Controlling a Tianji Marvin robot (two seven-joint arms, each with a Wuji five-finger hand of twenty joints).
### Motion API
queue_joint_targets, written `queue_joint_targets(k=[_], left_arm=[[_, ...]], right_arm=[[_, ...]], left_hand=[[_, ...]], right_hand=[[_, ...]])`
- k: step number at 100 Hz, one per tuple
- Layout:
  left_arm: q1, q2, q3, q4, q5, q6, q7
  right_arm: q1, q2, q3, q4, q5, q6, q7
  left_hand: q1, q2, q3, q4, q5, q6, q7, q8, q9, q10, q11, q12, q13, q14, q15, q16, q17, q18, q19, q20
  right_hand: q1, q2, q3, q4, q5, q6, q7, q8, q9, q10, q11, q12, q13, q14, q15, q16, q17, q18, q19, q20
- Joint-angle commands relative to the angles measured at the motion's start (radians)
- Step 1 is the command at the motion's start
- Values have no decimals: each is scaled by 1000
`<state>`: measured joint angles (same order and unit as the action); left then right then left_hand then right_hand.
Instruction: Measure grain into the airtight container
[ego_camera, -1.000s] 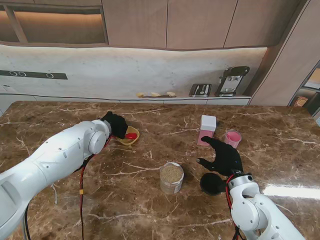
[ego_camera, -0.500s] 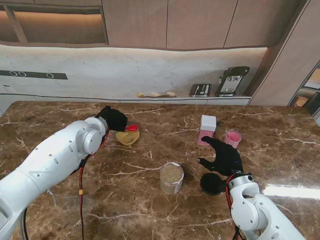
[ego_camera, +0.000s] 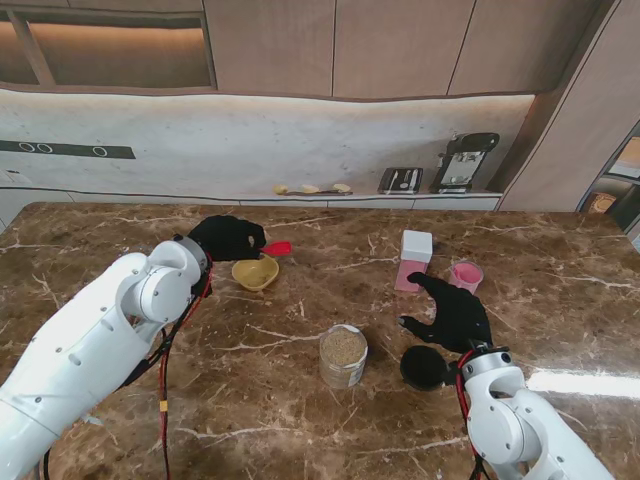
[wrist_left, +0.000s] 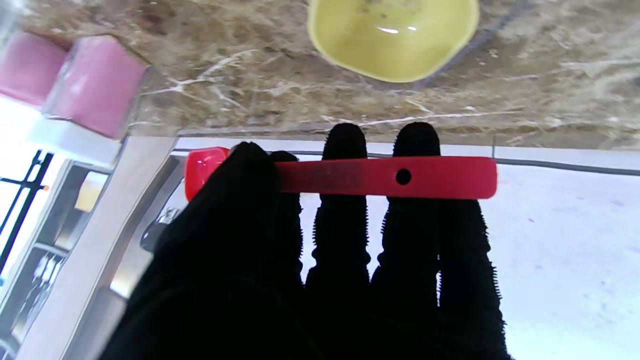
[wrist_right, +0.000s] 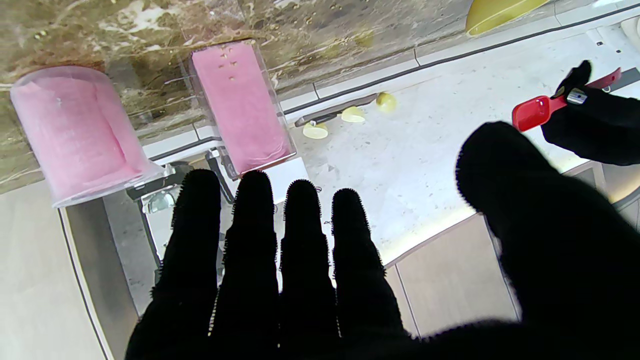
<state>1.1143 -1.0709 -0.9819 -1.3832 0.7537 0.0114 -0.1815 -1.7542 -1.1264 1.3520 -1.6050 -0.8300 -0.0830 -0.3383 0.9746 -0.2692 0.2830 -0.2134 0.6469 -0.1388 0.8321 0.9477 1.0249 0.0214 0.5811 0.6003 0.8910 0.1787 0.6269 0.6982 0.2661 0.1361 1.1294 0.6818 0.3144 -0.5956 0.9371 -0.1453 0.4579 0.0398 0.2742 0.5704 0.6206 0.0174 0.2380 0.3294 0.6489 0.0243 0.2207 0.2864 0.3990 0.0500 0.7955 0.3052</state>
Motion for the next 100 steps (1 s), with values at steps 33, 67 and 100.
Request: queue_joint_targets(k=[33,67,100], left_arm=[[115,-3,-32,-116,-119,38,-52],[172,-20,-35,-155,-286,75,-43],[197,-12,-55,-172,-280,41,-60]], right_arm=[[-54,5,26,-61,-25,19,22],[-64,5,29,-74,-32,21,21],[-76,5,32,-87,-34,28,24]], left_hand=[[308,169,-327,122,-29,-142,92,130,-47,27,159,274,179,33,191,139,110,126,119,66],[293,181,-317,135,-42,-95,71,89,-205,73,161,529,187,46,370,398,111,273,38,74],[310,126,-311,128,7,-122,90,99,48,95,141,121,373,10,747,302,393,313,285,184]], right_hand=[[-28,26,15,37,0,-24,-5,-8,-18,-5,-19,-1,-33,5,-7,14,-12,-1,15,25],[-36,43,17,40,0,-25,-6,-8,-16,-5,-19,-1,-31,4,-6,15,-13,4,16,25],[-42,55,20,43,1,-25,-7,-8,-10,-5,-18,1,-29,8,-4,16,-14,7,18,25]])
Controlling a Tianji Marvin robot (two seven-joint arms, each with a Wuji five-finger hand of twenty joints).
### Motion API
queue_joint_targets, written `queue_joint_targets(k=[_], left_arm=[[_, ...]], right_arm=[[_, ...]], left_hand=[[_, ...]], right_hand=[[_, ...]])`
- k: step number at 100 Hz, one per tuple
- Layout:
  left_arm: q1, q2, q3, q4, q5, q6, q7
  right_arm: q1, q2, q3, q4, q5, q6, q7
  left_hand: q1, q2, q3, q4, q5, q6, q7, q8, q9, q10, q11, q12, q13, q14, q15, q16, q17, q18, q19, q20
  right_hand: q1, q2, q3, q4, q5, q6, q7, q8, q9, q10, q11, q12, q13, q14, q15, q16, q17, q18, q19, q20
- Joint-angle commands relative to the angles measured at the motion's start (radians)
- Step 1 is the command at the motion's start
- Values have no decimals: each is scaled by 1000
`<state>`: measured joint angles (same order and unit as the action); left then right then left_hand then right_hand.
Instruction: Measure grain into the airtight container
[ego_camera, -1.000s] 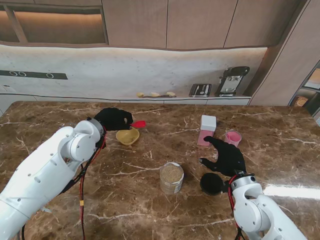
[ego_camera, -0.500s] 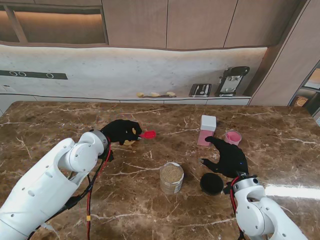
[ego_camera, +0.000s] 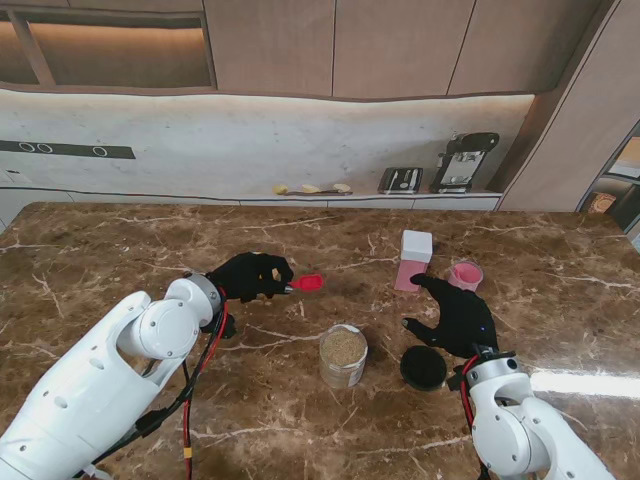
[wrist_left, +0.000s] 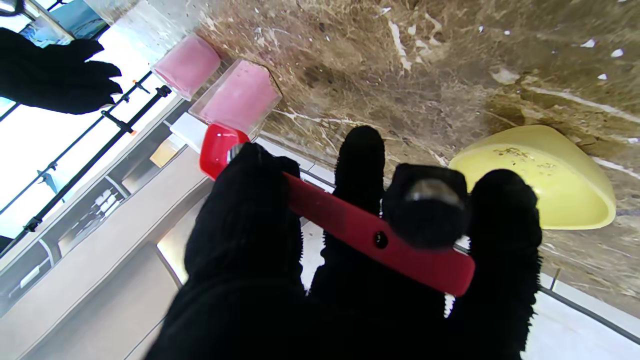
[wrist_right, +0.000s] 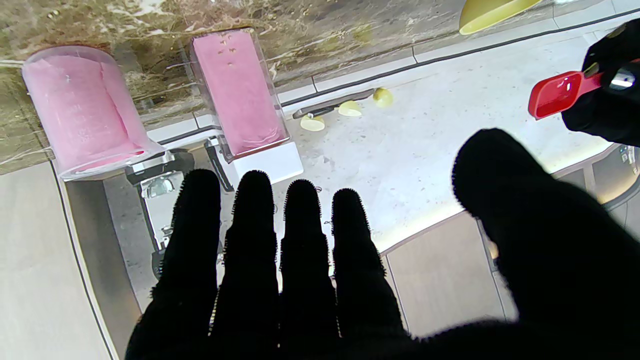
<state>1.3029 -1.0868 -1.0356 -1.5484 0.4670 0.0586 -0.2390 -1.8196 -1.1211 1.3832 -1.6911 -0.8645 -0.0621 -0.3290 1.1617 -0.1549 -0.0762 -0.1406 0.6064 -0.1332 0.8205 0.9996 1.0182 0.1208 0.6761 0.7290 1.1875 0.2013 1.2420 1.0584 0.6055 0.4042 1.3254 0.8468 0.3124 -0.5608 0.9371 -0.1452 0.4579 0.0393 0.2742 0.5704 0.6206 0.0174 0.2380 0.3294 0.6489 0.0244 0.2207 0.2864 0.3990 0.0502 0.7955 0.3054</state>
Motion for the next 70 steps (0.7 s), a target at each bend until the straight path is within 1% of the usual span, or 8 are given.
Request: queue_joint_targets(k=[1,5,13,24,39,48,54,70], left_arm=[[9,4,-2,-7,9,-7,-3],[10,8,-5,-11,12,-11,-15],[13,11,-9,-15,12,-13,-31],[15,15,-14,-14,-5,-28,-49],[15,22,-18,-8,-70,-49,-102],[19,23,-20,-5,-81,-57,-106],[24,24,-24,-6,-86,-61,-110],[46,28,-41,-24,-84,-77,-120]], right_arm=[[-11,0,1,-1,0,8,15],[-11,0,0,-3,0,8,16],[-11,1,0,-6,-1,9,18],[-13,1,-1,-11,-1,11,21],[-17,2,0,-17,-3,13,26],[-20,2,2,-21,-4,14,30],[-22,3,3,-24,-6,14,32],[-23,4,4,-27,-12,15,38]], left_hand=[[121,11,48,55,49,-131,101,47,61,-6,55,-3,77,-10,145,-65,59,47,96,19],[110,15,46,55,46,-147,97,53,81,-20,95,24,78,0,177,-79,70,42,113,20],[94,23,45,56,37,-159,93,63,101,-42,156,85,79,-14,208,-102,77,39,125,14],[89,34,47,58,23,-157,95,75,90,-54,181,134,77,-30,219,-104,62,37,121,11],[100,42,54,67,4,-116,107,71,80,-36,191,181,74,-8,223,-80,46,44,92,7],[105,43,55,69,-1,-85,108,45,82,-33,191,193,73,2,221,-68,41,43,84,10],[110,42,55,72,-6,-63,127,-6,87,-29,190,206,74,16,219,-47,36,49,76,25],[105,53,51,68,-22,12,137,-117,110,-37,207,214,75,34,241,-41,42,54,79,46]], right_hand=[[-40,20,20,43,1,-25,-7,-8,-11,-5,-18,0,-29,8,-4,16,-13,6,18,25],[-39,20,20,43,1,-25,-7,-8,-10,-5,-18,1,-29,7,-4,16,-13,7,18,25],[-40,22,21,43,1,-25,-7,-8,-10,-5,-18,1,-27,7,-3,17,-14,7,18,25],[-41,23,22,43,1,-26,-7,-8,-9,-5,-17,1,-25,9,-2,17,-13,7,19,25],[-41,23,23,44,1,-25,-7,-9,-8,-4,-17,1,-24,9,-1,18,-12,6,20,25],[-43,22,22,43,3,-27,-6,-9,-6,-4,-16,1,-20,5,0,18,-9,1,21,25],[-43,23,22,43,3,-25,-6,-9,-7,-3,-17,1,-18,4,0,18,-9,0,21,24],[-44,22,22,43,4,-26,-5,-9,-6,-2,-16,1,-12,1,0,17,-4,-4,22,21]])
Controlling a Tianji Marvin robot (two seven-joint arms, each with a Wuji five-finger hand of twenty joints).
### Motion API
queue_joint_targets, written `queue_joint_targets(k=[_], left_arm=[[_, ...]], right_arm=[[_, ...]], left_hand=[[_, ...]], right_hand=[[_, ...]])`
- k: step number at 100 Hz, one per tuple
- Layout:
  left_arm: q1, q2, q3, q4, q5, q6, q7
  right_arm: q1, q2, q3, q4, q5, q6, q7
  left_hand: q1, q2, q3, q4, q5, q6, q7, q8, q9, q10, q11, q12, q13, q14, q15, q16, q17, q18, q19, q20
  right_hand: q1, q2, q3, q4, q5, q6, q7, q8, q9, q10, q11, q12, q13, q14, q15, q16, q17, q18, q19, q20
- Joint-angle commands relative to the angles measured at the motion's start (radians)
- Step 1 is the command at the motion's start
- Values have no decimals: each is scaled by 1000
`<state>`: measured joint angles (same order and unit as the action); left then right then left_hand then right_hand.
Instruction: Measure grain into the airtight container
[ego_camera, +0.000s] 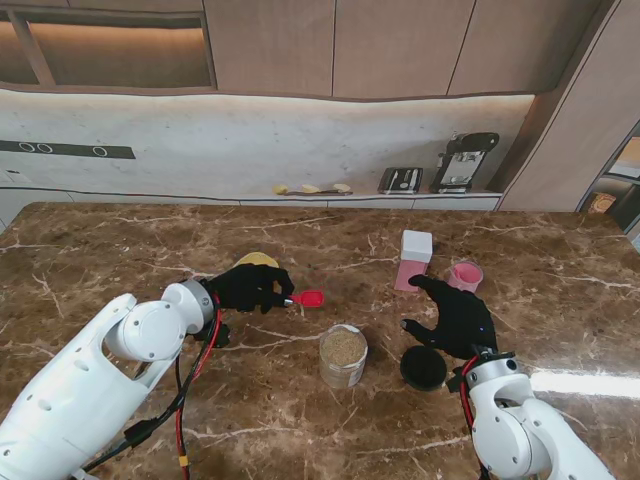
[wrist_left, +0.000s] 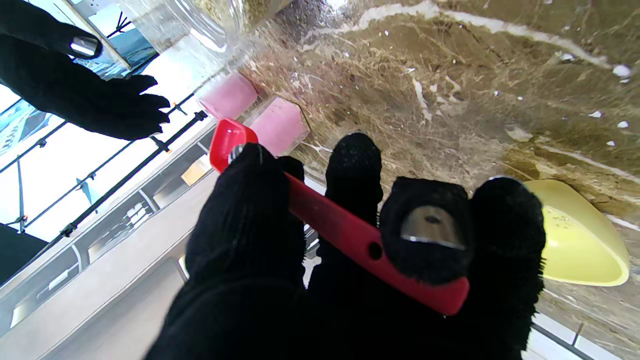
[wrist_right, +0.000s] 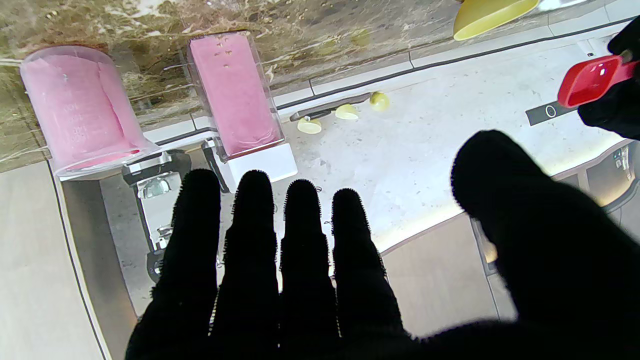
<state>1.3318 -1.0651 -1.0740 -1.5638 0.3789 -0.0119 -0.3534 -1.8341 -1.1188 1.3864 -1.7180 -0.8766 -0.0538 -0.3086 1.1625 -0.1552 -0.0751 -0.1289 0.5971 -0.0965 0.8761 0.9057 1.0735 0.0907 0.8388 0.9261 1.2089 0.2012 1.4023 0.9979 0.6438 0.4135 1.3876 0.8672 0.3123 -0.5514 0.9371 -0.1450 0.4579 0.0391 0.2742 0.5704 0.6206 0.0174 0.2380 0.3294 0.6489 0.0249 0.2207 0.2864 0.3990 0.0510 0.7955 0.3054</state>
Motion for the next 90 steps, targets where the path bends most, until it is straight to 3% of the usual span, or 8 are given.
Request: queue_joint_targets(k=[1,10,19,47,70,90], left_arm=[[19,7,-4,-10,4,-7,-6],[36,7,-13,-21,10,-17,1],[57,5,-22,-34,3,-15,12],[133,-16,-47,-66,1,12,116],[177,-23,-66,-75,-21,10,148],[197,-22,-88,-82,-20,-16,148]], right_arm=[[-8,2,0,0,1,8,18],[-8,3,-1,-1,-1,10,23],[-8,4,-2,-3,-1,12,30],[8,-4,-6,-2,23,8,7],[11,-18,35,-12,74,5,-27],[30,-31,88,26,91,21,-85]], left_hand=[[102,54,49,56,-15,-20,85,-35,56,-10,48,18,54,32,85,20,5,41,17,27],[81,46,45,58,-13,31,109,-115,80,-19,67,21,55,34,105,13,22,30,21,27],[77,24,52,64,13,54,122,-135,109,-12,80,24,56,53,119,8,41,27,19,19],[69,-26,82,68,72,15,121,-26,154,-17,99,33,56,68,166,-32,84,41,36,14],[73,-38,94,68,86,20,118,-24,163,-8,99,34,56,82,171,-36,85,52,43,16],[72,-43,103,67,93,26,113,-29,166,-6,98,34,57,86,173,-38,88,57,46,16]], right_hand=[[-44,13,22,43,4,-25,-5,-9,-6,-3,-16,1,-12,0,0,17,-4,-6,22,21],[-45,14,22,44,5,-25,-5,-9,-4,-4,-14,1,-10,0,0,17,-6,-7,21,19],[-45,14,24,44,5,-26,-4,-9,-4,-5,-13,2,-8,-1,1,17,-5,-13,22,17],[-45,9,32,43,8,-24,0,-9,4,-10,-6,3,2,-13,3,15,0,-27,22,8],[-40,-6,30,40,0,-15,0,-10,-11,-17,-8,-1,-7,-27,-8,5,-9,-48,11,-6],[6,-103,7,26,-69,14,-21,-14,-86,-17,-28,-19,-65,-51,-36,-15,-53,-80,-30,-36]])
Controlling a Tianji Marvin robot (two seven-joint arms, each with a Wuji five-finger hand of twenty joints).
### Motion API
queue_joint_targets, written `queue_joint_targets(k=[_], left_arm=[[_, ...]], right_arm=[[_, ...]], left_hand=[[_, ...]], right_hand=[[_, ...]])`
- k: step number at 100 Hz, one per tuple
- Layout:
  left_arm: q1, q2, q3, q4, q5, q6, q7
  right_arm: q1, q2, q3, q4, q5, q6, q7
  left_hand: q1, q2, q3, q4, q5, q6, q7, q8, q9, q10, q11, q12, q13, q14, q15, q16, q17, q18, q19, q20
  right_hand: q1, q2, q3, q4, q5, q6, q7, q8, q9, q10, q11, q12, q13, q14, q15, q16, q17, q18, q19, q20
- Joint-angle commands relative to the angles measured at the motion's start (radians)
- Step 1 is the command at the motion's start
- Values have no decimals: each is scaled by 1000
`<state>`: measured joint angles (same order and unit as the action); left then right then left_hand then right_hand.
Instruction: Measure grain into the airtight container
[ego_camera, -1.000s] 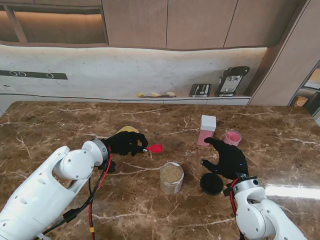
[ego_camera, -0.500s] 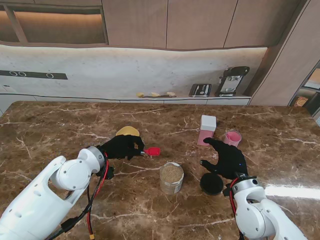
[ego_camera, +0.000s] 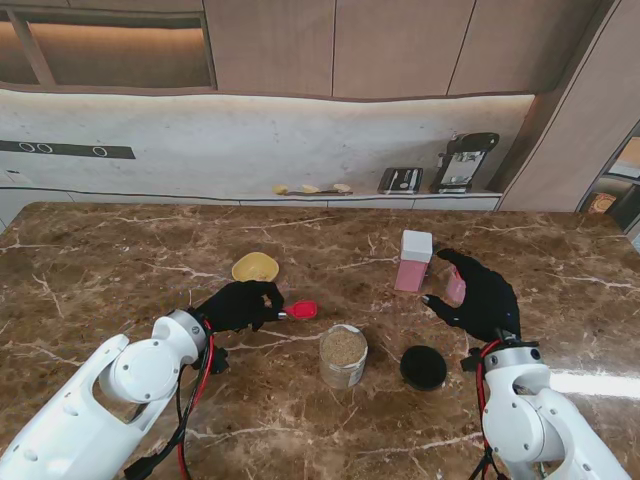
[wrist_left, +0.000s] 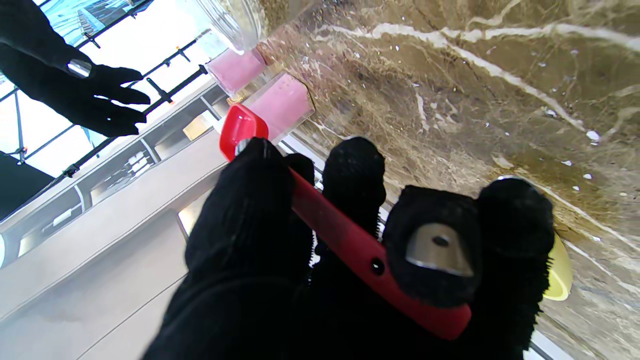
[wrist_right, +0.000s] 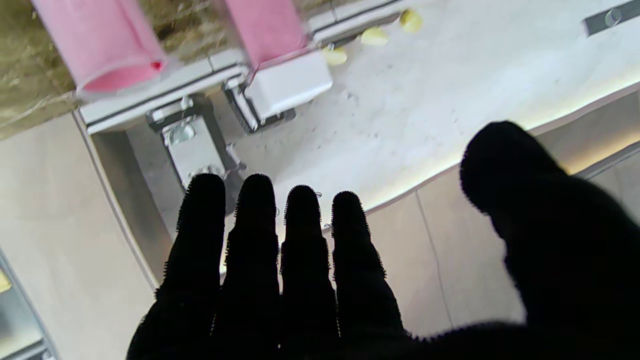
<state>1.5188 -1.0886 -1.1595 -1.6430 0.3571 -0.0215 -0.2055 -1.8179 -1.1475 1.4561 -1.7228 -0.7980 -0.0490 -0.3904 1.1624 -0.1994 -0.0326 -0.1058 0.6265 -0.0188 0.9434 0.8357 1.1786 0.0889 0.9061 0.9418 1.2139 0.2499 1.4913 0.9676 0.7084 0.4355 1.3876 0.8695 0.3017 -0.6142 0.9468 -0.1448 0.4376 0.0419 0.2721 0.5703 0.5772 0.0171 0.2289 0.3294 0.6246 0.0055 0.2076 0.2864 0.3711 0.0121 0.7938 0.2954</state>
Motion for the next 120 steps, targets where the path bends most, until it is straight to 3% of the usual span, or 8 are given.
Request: queue_joint_targets(k=[1,18,34,44,57,82,120], left_arm=[[11,2,-4,-3,1,-6,0],[16,2,-15,-2,1,-19,4],[11,3,-13,5,-1,-27,-2],[8,4,-13,7,-2,-28,-8],[4,6,-13,3,-1,-27,-15],[-13,8,3,-4,4,-12,-27],[-50,9,38,13,3,5,-42]], right_arm=[[15,-3,20,34,14,19,-4],[56,-4,63,118,57,31,20],[119,-4,85,234,135,7,67],[157,-2,95,297,192,0,121],[218,-5,94,396,257,-10,142],[332,-5,61,582,354,-44,201],[450,-7,18,778,465,-124,288]], left_hand=[[72,2,61,44,64,-52,45,41,61,-4,30,18,52,38,84,-8,23,36,46,14],[65,1,69,43,64,-54,42,40,62,-7,29,18,51,36,86,-10,25,35,49,13],[60,0,75,41,63,-57,38,39,62,-7,28,19,51,36,87,-12,24,35,49,12],[57,-1,80,40,61,-57,37,40,61,-8,28,19,51,36,88,-13,22,32,50,12],[53,0,85,40,60,-59,36,40,61,-8,28,20,51,36,88,-14,21,31,51,11],[45,0,93,37,57,-63,33,42,58,-10,27,21,51,36,88,-15,17,27,52,12],[36,-1,106,34,55,-69,33,46,55,-13,28,25,51,34,87,-17,10,24,53,14]], right_hand=[[20,-46,-3,24,-54,15,-21,-15,-49,-17,-20,-20,-45,-32,-25,-17,-29,-42,-31,-28],[56,-230,113,-21,-192,89,-95,-20,-205,14,-16,-48,-149,-44,-55,-47,-107,-42,-111,-58],[37,-318,185,-51,-330,148,-163,8,-378,35,0,-51,-277,-51,-84,-67,-193,-63,-219,-67],[23,-344,200,-62,-303,159,-293,0,-415,41,-29,-77,-338,-57,-97,-78,-236,-79,-284,-53],[7,-385,224,-70,-297,161,-304,-43,-416,40,-48,-71,-358,-58,-101,-79,-259,-74,-316,-45],[-2,-428,245,-76,-298,153,-288,-36,-417,35,-31,-40,-376,-55,-104,-72,-293,-72,-346,-25],[-4,-468,261,-82,-310,127,-249,74,-397,23,4,0,-370,-45,-94,-46,-286,-64,-361,33]])
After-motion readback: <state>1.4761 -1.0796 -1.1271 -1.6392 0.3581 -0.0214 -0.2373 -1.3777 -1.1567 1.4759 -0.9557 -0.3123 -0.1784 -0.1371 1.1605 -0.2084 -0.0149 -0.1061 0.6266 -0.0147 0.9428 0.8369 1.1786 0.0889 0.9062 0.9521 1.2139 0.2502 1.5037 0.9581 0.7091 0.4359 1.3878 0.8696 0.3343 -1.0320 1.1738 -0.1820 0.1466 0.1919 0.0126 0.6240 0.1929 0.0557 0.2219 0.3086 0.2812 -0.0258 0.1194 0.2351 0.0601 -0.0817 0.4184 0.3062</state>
